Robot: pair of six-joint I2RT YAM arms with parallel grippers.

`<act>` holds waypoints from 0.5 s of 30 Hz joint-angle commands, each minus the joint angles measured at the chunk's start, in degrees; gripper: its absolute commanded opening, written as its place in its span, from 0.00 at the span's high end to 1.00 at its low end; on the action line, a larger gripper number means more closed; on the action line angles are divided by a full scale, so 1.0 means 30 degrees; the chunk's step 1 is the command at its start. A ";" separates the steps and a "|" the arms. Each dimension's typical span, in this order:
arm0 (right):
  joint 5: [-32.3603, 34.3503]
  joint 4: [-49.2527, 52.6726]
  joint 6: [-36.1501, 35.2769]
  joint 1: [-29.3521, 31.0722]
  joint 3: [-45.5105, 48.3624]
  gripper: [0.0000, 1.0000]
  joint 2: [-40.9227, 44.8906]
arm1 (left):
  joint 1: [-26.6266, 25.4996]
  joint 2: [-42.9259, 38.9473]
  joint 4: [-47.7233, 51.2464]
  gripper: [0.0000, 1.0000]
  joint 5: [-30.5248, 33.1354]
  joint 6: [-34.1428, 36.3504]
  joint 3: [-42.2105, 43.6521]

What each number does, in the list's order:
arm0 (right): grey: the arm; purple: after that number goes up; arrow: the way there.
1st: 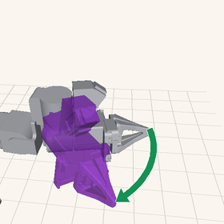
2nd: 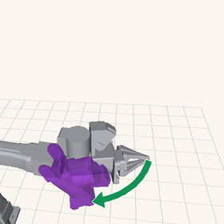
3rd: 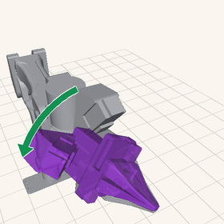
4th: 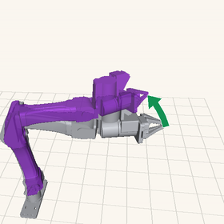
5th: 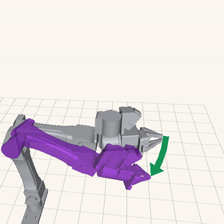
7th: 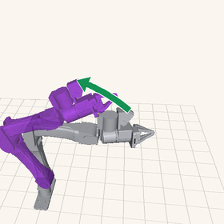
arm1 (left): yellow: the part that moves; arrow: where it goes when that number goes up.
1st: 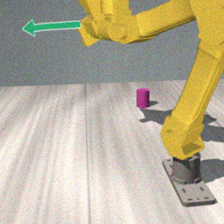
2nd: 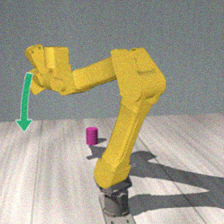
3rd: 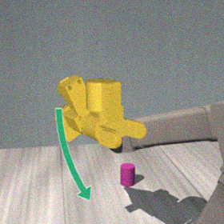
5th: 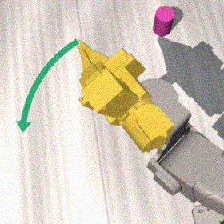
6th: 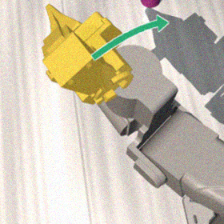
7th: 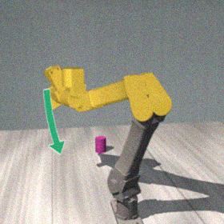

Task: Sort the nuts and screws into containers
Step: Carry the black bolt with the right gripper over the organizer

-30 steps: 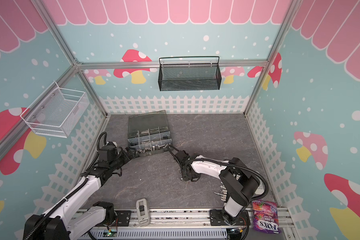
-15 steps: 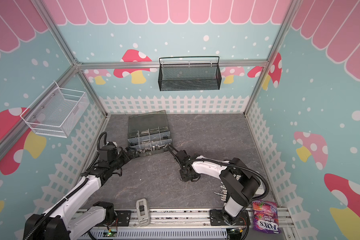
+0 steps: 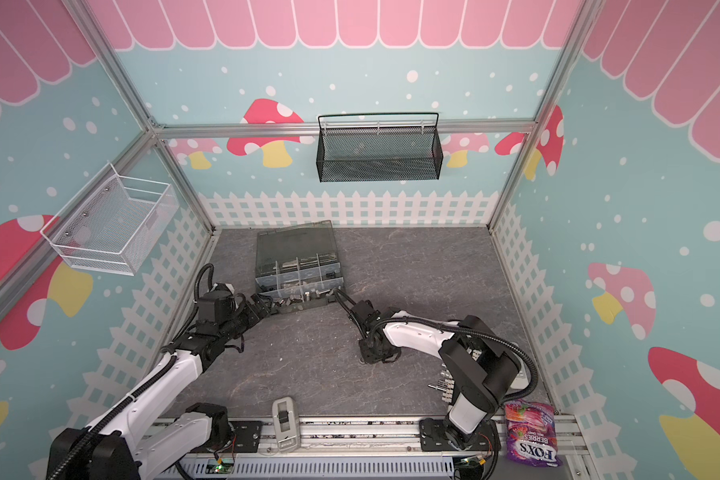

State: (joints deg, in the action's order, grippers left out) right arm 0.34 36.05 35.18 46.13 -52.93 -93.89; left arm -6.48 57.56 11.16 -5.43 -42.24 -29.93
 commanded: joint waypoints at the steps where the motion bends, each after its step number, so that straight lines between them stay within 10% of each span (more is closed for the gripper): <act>1: -0.0064 0.0855 0.0102 0.0005 -0.0577 0.85 0.0345 | 0.0081 0.0002 -0.0140 0.00 0.0086 -0.0137 -0.0209; 15: 0.2751 0.0593 -0.1510 -0.0504 -0.7504 0.92 -0.1304 | 0.0082 -0.0114 0.0088 0.00 0.0258 0.0102 -0.0072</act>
State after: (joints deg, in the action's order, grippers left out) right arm 6.57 39.35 32.97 45.34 -71.16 -94.63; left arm -6.48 57.56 11.22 -5.39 -42.00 -29.93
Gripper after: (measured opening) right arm 0.242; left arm 0.991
